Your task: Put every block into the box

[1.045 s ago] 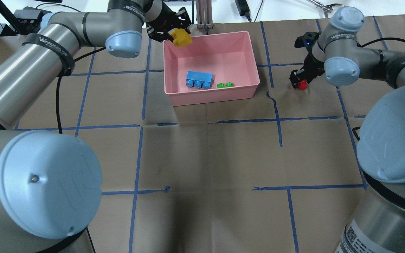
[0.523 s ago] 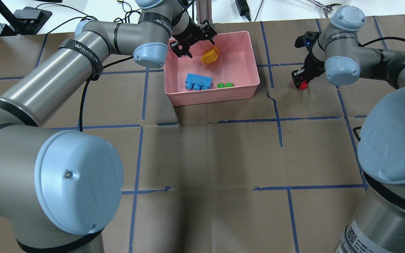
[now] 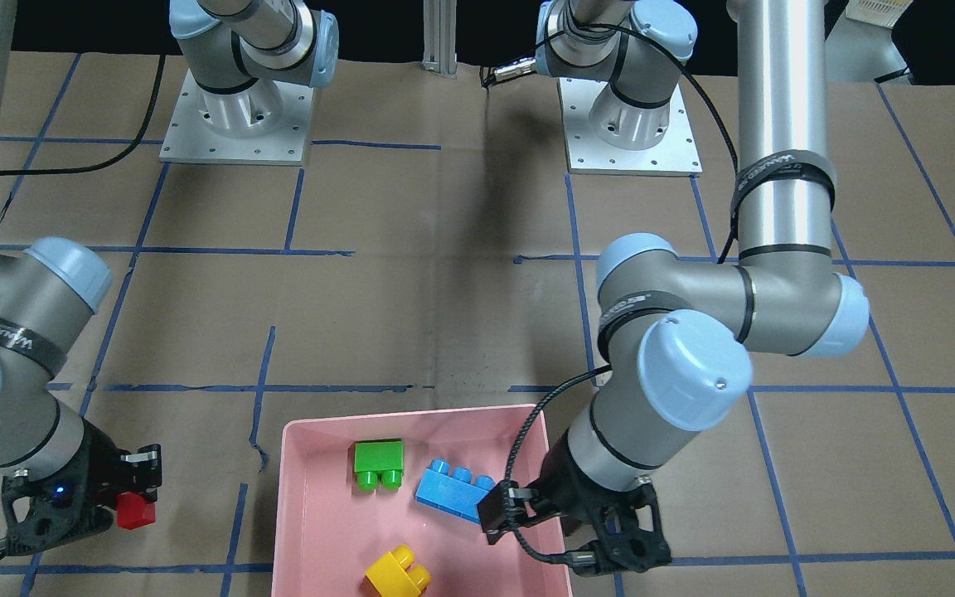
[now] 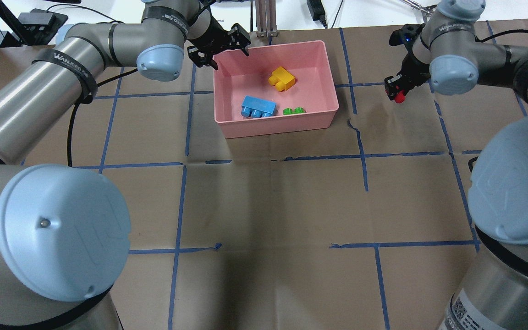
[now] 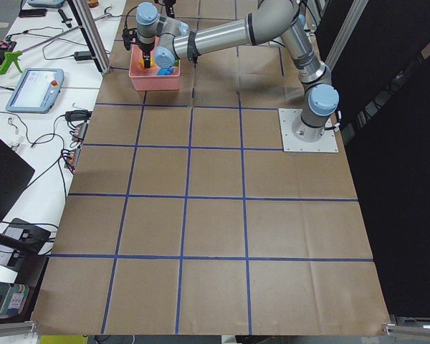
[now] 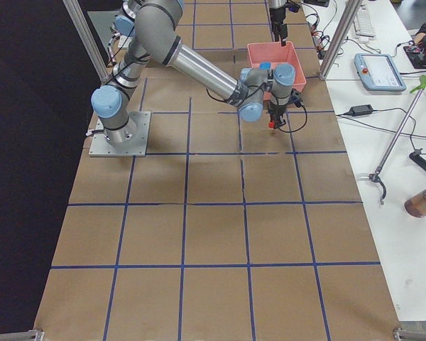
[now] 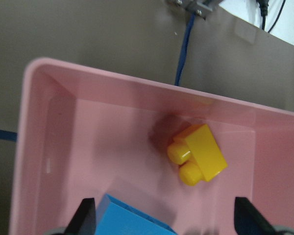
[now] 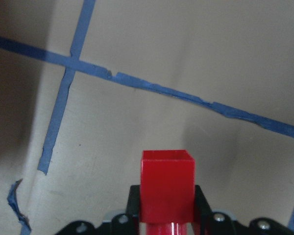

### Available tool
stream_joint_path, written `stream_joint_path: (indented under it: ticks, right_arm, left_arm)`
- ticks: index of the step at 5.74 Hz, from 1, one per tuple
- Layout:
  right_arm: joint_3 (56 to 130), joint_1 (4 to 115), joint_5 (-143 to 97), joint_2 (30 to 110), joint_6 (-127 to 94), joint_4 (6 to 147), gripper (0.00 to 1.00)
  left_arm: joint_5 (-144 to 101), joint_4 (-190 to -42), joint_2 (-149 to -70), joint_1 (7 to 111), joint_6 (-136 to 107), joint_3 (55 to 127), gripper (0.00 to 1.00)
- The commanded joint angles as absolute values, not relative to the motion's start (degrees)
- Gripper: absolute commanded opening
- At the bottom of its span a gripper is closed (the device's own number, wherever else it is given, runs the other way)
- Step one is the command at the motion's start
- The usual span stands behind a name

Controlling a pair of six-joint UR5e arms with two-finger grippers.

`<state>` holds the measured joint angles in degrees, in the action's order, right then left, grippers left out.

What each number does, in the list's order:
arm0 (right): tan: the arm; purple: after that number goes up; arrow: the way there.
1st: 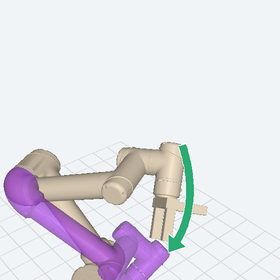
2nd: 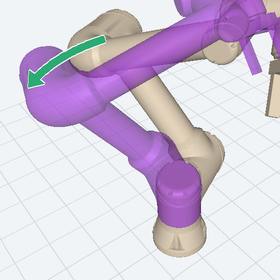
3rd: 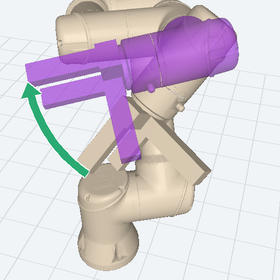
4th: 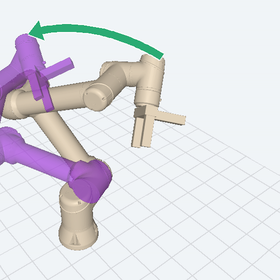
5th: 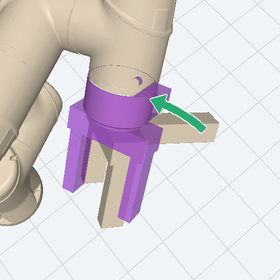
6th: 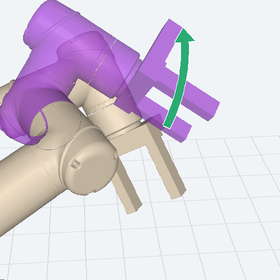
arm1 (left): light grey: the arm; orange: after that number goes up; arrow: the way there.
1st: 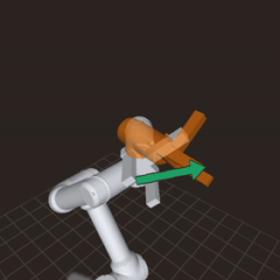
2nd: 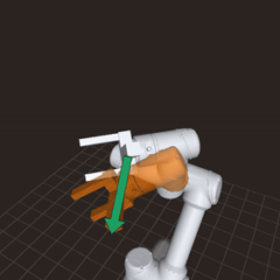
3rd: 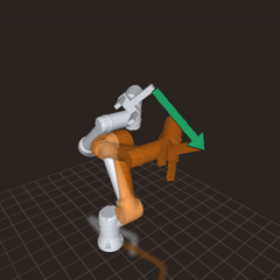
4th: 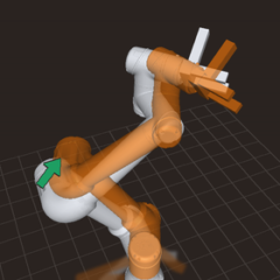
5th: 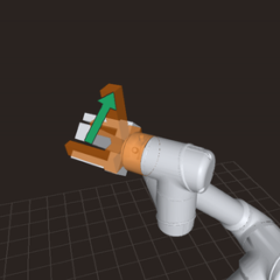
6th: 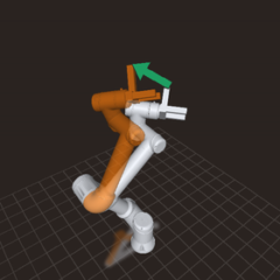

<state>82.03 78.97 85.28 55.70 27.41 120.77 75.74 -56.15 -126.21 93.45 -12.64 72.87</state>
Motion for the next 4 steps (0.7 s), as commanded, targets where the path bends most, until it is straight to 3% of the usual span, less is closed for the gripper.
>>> stream_joint_path:
  ticks: [1, 2, 4]
  right_arm:
    - [64.2, 79.0, 85.4, 56.2, 20.4, 99.9, 0.25]
    - [57.3, 79.5, 85.1, 55.8, 11.6, 92.7, 0.25]
    - [56.0, 88.6, 84.9, 55.6, -7.1, 92.7, 0.25]
  left_arm:
    - [86.6, -72.4, -119.7, 90.4, -0.9, 72.7, 0.99]
    - [87.1, -82.7, -115.1, 90.5, -0.8, 73.6, 0.99]
    - [87.3, -90.4, -101.2, 91.1, -1.0, 84.5, 0.99]
